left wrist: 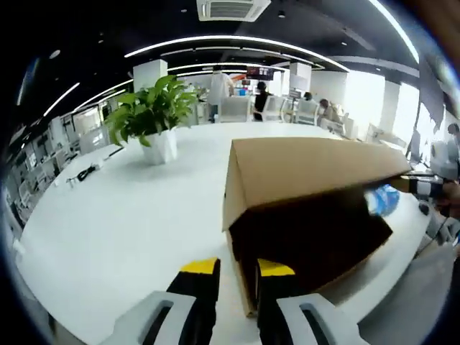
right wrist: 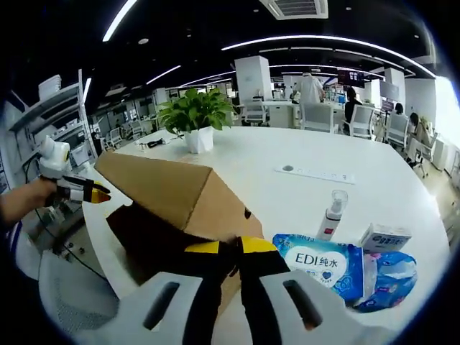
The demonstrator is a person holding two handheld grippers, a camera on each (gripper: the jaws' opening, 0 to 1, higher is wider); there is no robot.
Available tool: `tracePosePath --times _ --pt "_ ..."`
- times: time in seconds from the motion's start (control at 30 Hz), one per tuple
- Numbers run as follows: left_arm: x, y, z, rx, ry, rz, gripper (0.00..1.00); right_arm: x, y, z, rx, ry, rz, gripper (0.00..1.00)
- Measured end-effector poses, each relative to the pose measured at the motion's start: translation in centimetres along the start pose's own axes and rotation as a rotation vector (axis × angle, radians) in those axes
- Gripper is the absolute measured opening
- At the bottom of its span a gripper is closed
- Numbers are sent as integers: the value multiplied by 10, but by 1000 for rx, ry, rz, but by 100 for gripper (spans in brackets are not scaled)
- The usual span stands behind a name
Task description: Operate the shoe box by opening the lid, removing the specified soft item, and placing it in the target area until the item is outside and the box remains undamaged.
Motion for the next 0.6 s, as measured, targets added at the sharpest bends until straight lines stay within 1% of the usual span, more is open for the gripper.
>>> tracePosePath --times 0.17,0.3,0.47,0.6 --pt "1 0 3 24 29 21 23 9 -3 -2 -6 -9 -11 7" --pt "1 -2 7 40 46 33 24 17 -4 -4 -12 -45 -25 8" --pt "2 -6 14 61 72 41 26 26 -5 -3 -29 -78 -35 9" --pt "4 -7 14 69 87 33 26 32 -5 -3 -40 -99 -44 12"
Point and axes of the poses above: the point that each gripper's makers call its tool centre point, and the gripper's own axes: y roughly forward along the fingers, z roughly to its right, x roughly out of its underside, the point moved 7 cm from there along -y, roughly backward along the fingers, and after that the axes turned 5 degrees about z, right-handed, at the moved point
